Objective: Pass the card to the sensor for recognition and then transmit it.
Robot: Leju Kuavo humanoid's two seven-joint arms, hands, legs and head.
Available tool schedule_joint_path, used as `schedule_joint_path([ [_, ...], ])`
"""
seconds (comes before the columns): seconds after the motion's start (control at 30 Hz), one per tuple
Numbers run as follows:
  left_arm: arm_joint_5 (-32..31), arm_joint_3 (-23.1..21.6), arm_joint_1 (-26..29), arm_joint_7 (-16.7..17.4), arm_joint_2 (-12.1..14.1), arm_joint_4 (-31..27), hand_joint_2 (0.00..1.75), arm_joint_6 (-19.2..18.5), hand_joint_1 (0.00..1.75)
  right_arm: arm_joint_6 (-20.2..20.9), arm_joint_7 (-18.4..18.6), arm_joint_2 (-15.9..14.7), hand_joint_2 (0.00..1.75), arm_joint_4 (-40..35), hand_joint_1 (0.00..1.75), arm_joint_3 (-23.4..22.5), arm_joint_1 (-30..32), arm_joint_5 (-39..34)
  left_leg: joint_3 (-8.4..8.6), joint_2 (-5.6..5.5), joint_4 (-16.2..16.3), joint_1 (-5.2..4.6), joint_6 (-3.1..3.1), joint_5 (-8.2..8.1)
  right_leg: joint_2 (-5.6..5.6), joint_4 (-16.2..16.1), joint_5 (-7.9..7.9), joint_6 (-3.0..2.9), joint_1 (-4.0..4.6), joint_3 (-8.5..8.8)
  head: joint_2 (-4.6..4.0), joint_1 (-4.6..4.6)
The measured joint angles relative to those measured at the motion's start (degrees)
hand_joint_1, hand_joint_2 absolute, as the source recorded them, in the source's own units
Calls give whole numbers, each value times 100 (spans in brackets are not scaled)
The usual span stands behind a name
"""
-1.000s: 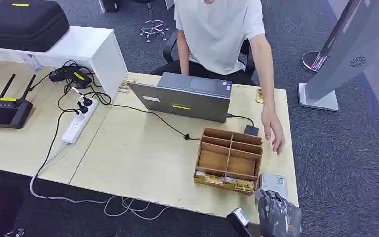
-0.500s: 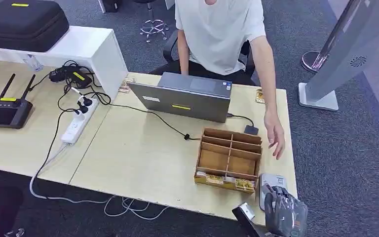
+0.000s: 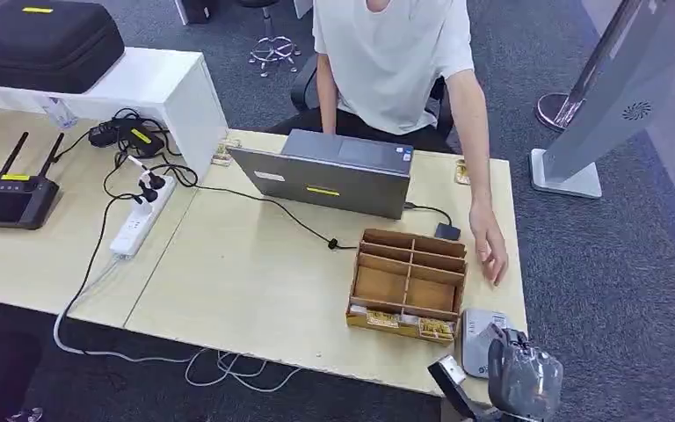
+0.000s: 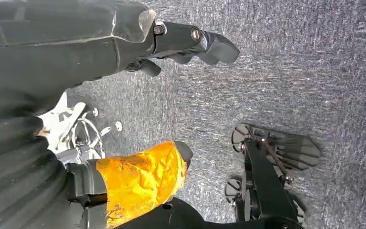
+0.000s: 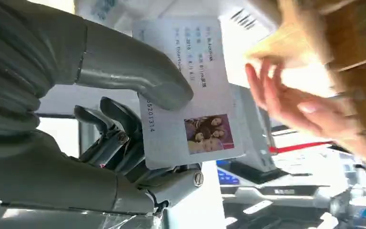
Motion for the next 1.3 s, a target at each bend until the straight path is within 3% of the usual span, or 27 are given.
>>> schedule_joint_path([
  [0.4, -55, 0, 0, 0, 0, 0, 175, -22, 0, -94, -137, 22, 175, 627, 175, -312, -320, 297, 27, 4, -1, 3, -4, -3, 4, 0, 0, -1, 4, 34, 0, 0],
  [0.57, -214, -11, -4, 0, 9, 0, 175, -68, 0, 23, -256, 111, 175, -137, 175, -179, -452, 96, 21, 4, -3, 2, -5, 3, 4, 2, 6, -6, 4, 29, 0, -2],
  [0.83, -428, -129, -14, -11, 28, 0, 175, -122, 0, 1044, 214, 275, 175, -1379, 175, 227, -1596, 144, 13, 12, -3, 3, -18, 19, 11, 8, 21, -23, 4, 7, 0, -2],
  [0.93, -441, -162, -24, -11, 28, 0, 175, -122, 0, 1121, 267, 324, 175, -1541, 175, 295, -2013, 162, 12, 0, -5, 5, -17, 20, 5, 8, 20, -23, 5, 10, 0, 0],
  [1.13, -535, -206, -29, -11, 31, 0, 175, -122, 0, 1340, 562, 420, 175, -1423, 175, 374, -2628, 276, 2, 11, -9, 4, -17, 20, 13, 10, 22, -26, 5, -3, 0, -2],
  [1.3, -651, -308, -43, -24, 31, 0, 175, -142, 0, 1432, 985, 496, 175, -633, 175, 396, -3408, 605, 2, 7, -10, 5, -22, 24, 11, 10, 23, -27, 5, -2, 0, 0],
])
